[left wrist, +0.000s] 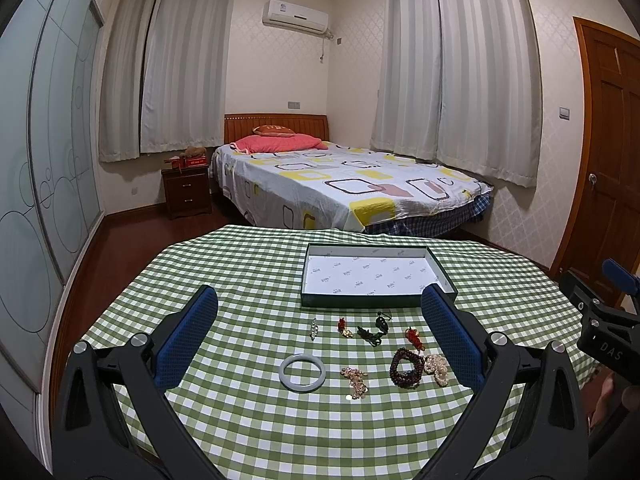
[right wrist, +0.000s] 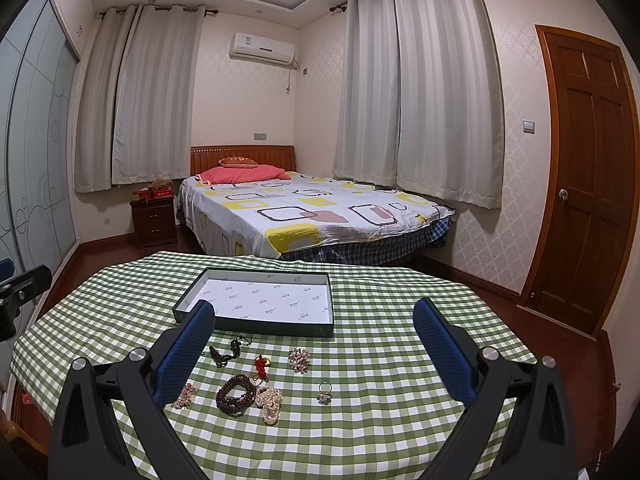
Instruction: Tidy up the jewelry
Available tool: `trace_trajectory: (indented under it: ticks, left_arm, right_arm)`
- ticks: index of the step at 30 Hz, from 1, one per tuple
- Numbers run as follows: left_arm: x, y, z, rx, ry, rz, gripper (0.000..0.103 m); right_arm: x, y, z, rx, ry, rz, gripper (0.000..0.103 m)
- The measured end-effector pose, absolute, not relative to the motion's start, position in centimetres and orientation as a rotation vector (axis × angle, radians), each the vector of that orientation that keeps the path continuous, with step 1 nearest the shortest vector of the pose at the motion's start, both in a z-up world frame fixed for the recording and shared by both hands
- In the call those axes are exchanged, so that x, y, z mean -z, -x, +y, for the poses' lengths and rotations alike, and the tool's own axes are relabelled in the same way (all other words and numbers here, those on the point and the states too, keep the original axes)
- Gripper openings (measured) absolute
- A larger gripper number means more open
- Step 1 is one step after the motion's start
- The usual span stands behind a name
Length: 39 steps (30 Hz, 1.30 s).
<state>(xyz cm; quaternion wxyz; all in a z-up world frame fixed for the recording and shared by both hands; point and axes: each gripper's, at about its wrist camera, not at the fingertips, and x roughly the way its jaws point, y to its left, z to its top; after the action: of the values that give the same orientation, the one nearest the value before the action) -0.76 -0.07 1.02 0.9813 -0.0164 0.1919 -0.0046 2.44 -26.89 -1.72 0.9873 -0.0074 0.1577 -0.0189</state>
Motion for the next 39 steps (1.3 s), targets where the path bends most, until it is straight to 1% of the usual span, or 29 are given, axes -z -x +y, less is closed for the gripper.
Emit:
trace_trajectory:
  ticks: [32, 39]
  left_arm:
    - [-0.8, 0.9, -0.3, 0.013, 0.031, 0.387, 0.099]
    - [0.3, 0.4, -0.6, 0.031, 0.021, 0.390, 0.099]
  right_arm:
    - [1.8, -2.5, -26.9, 0.038, 0.017, 0.316, 0.097]
    - [2.4, -2.8, -26.8, 0.030, 0.015, 0.301, 0.097]
